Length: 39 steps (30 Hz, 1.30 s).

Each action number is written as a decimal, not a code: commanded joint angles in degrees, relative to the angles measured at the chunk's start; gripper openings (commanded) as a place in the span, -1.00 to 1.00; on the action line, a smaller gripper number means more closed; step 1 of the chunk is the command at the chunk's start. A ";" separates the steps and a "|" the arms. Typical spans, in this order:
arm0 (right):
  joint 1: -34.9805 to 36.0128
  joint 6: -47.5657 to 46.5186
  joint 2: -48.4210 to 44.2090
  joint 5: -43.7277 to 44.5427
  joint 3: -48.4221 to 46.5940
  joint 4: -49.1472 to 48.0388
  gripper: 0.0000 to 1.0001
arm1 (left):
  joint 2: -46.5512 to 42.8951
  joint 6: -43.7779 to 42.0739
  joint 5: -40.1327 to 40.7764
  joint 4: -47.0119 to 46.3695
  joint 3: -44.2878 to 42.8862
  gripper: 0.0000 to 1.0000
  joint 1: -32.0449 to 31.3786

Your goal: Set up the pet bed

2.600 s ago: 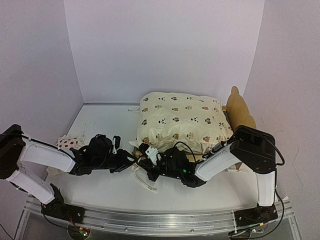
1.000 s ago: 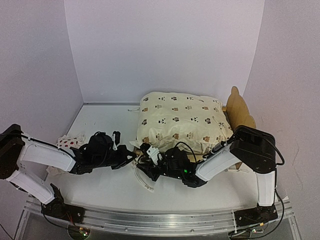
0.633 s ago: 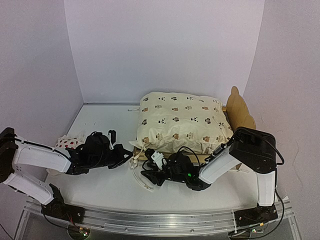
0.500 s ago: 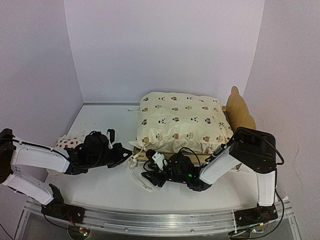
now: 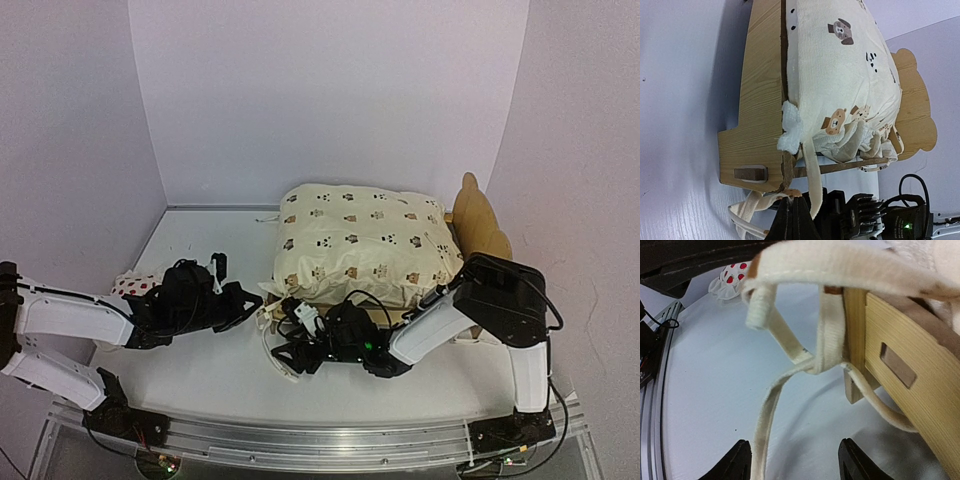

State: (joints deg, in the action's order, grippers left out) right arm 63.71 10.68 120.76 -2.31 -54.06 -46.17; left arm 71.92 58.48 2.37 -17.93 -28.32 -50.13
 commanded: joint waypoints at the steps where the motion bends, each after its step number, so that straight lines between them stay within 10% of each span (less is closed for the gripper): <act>1: 1.53 1.71 2.54 -3.24 -4.26 1.81 0.21 | -1.03 -0.90 0.43 -1.53 0.52 -1.00 0.12; 8: 3.23 0.87 5.81 -1.60 -7.85 3.17 0.16 | -0.91 -0.91 -0.17 -2.11 0.37 -1.00 0.12; 13: 3.52 1.00 5.45 1.60 -6.91 3.40 -0.72 | -1.57 -0.95 0.15 -1.41 0.39 -1.00 0.12; 17: 3.53 0.80 2.97 3.89 -3.68 3.45 -1.00 | -2.87 -1.85 1.75 1.17 -0.47 -1.00 0.12; 39: 3.59 0.74 -10.76 9.31 16.77 2.80 -1.00 | -1.90 -11.59 11.06 12.53 -16.04 -1.00 0.21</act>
State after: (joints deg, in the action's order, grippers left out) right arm 67.18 11.44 112.22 5.36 -39.17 -43.67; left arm 69.49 50.70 9.02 -7.74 -39.05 -50.14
